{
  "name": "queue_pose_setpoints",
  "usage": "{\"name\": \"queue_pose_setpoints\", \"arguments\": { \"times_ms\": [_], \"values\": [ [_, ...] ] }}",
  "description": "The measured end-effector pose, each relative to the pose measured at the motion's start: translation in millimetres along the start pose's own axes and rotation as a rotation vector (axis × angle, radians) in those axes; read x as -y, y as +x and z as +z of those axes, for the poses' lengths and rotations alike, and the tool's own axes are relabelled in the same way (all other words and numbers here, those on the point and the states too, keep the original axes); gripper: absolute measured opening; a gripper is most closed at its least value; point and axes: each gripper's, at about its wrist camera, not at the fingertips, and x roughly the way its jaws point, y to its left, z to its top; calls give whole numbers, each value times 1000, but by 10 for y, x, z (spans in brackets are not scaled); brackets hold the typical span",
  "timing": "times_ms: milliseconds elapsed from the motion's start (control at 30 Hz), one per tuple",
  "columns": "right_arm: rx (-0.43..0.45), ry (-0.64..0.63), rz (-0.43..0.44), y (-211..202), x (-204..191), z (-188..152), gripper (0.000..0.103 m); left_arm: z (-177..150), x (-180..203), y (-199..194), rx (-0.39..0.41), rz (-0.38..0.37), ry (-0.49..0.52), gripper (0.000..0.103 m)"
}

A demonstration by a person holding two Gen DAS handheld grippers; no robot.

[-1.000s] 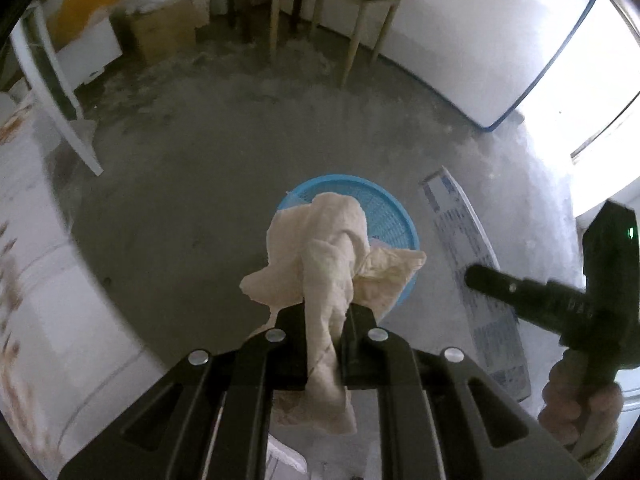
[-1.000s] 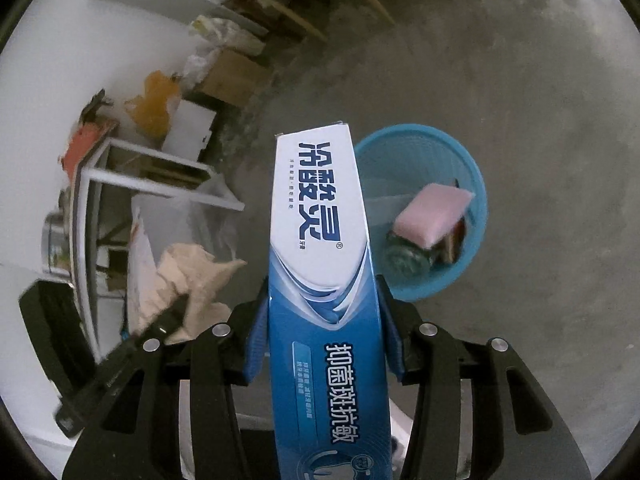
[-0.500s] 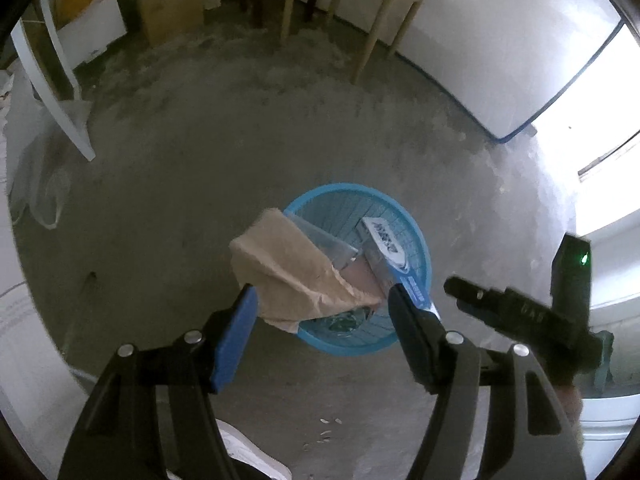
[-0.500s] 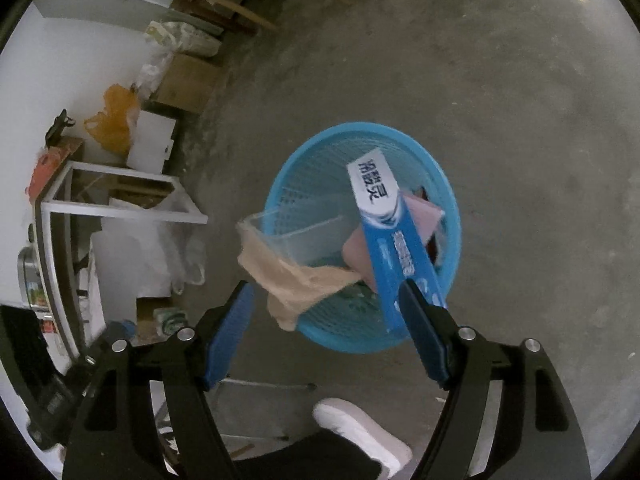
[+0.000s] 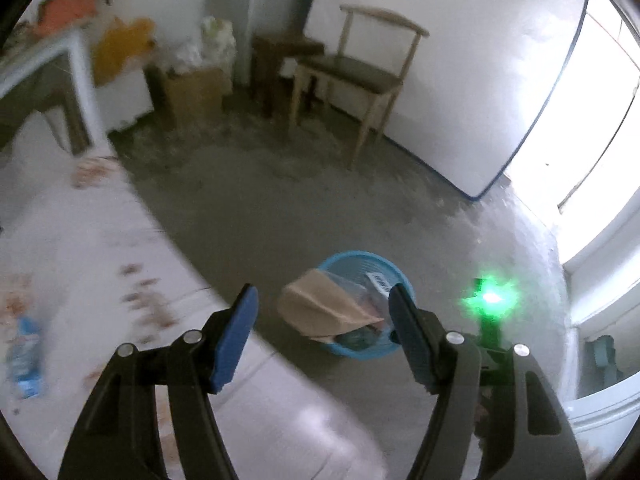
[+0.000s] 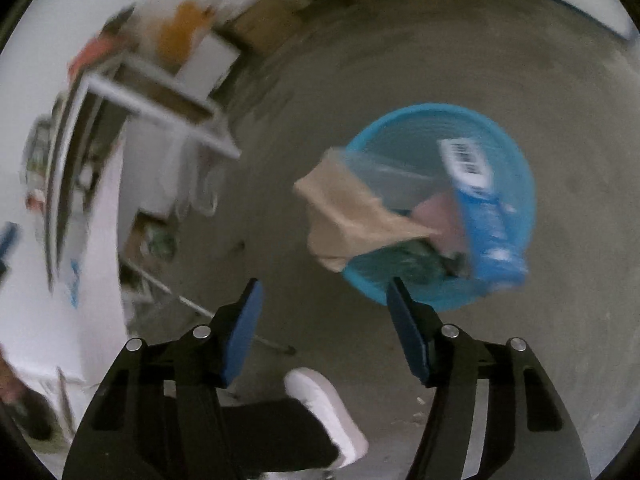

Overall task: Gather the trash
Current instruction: 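Return both tools over the table toward the blue wrapper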

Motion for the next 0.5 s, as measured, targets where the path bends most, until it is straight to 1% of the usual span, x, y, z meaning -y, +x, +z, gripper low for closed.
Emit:
{"name": "queue_pose_setpoints", "arguments": {
  "times_ms": [67, 100, 167, 200, 267, 333, 367, 433, 467, 500],
  "values": [
    [-37, -80, -10, 336, -243, 90, 60, -145, -225, -332, 34, 37, -6, 69],
    [-48, -107, -38, 464, -308, 131, 61, -233, -335, -481, 48, 52, -9, 70],
    [-61, -183, -145, 807, -450, 251, 61, -444, -577, -756, 70, 98, -30, 72],
    [-67, -215, -190, 971, -484, 307, 63, -516, -659, -836, 72, 114, -40, 72],
    [-85, -246, -268, 1232, -475, 385, 63, -772, -902, -1038, 67, 154, -87, 73],
    [-104, -232, -307, 1437, -398, 445, 61, -1013, -1122, -1201, 58, 185, -142, 73],
    [-113, -200, -317, 1522, -315, 477, 58, -1107, -1195, -1249, 57, 200, -162, 73],
    [-134, -123, -316, 1617, -133, 516, 30, -1301, -1367, -1373, 60, 239, -199, 73],
    [-142, -91, -310, 1636, -54, 523, 21, -1351, -1432, -1414, 62, 253, -210, 73],
    [-151, -57, -309, 1644, 42, 523, 8, -1420, -1498, -1452, 66, 271, -227, 73]
  ]
}}
